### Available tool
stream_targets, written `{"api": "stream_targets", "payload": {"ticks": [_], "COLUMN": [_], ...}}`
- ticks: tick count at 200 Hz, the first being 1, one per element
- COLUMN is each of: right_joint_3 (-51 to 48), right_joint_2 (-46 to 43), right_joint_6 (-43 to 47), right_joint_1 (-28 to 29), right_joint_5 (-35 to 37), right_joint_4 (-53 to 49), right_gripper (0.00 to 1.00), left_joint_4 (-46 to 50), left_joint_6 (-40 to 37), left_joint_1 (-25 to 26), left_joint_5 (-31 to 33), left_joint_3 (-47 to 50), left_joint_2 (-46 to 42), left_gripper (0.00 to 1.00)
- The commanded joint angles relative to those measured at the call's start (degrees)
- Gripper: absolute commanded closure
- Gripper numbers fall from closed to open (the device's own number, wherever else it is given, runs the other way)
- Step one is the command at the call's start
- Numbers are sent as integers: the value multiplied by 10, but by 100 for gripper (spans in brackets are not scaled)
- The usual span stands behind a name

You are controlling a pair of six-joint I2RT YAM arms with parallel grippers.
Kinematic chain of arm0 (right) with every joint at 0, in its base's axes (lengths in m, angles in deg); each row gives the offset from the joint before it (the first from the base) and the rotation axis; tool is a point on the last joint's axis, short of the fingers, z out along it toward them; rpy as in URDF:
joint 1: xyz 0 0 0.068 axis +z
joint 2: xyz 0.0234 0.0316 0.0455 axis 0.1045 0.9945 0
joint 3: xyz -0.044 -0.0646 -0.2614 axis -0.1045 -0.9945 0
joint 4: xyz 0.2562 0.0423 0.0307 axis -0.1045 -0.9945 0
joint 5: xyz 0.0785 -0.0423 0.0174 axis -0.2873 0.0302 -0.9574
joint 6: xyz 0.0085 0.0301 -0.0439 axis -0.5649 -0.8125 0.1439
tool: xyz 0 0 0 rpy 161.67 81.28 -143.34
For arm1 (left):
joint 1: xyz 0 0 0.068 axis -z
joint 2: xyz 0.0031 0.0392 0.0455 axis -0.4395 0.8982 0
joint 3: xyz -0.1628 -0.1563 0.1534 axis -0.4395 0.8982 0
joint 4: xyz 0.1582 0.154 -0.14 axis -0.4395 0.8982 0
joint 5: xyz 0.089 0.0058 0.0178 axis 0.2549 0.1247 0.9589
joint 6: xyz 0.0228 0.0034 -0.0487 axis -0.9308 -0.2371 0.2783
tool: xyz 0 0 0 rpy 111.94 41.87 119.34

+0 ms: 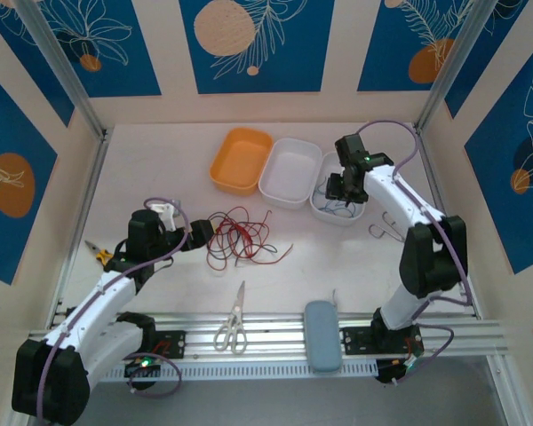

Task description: Untangle the cables

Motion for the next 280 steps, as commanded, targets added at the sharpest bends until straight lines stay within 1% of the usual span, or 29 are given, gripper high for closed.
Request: {"api": "stream_targets", "payload": {"ticks": [1,24,49,70,97,135,171,192,228,248,261,280], "right_joint_3": [-16,-34,-68,-92,-100,-78,-37,-24,-17,-14,-14,-15], "right_joint_2": [-57,-89,-103,-95,-63,4,74,100,132,141,141,130], "right_joint_6": [-29,-65,-126,-177,-229,-244,-242,-238,-246,-246,-244,-236], "right_joint_1": [40,97,163,219,268,301,301,297,285,277,278,283], "right_joint_5": [-21,-12,-13,-19,-26,-51,-70,-81,-97,-111,-114,-111], "right_joint_4": [-11,-11,10,45,74,105,113,121,138,145,150,155], "right_gripper": [46,44,43,42,42,42,43,47,57,69,81,93], "left_joint_4": [2,-30,-45,-40,-41,-53,-55,-58,-71,-78,-79,-79], "left_joint_6": [4,21,26,17,9,-1,-10,-16,-14,-13,-14,-14], "left_joint_1": [-6,-7,-6,-6,-4,0,6,9,14,16,18,22], "left_joint_5": [15,17,20,26,21,27,45,48,47,45,44,45], "left_joint_3": [4,15,18,11,1,-11,-27,-33,-34,-35,-36,-36], "left_joint_2": [-3,3,18,40,67,98,130,147,165,171,172,172], "left_gripper": [0,0,0,0,0,0,0,0,0,0,0,0]}}
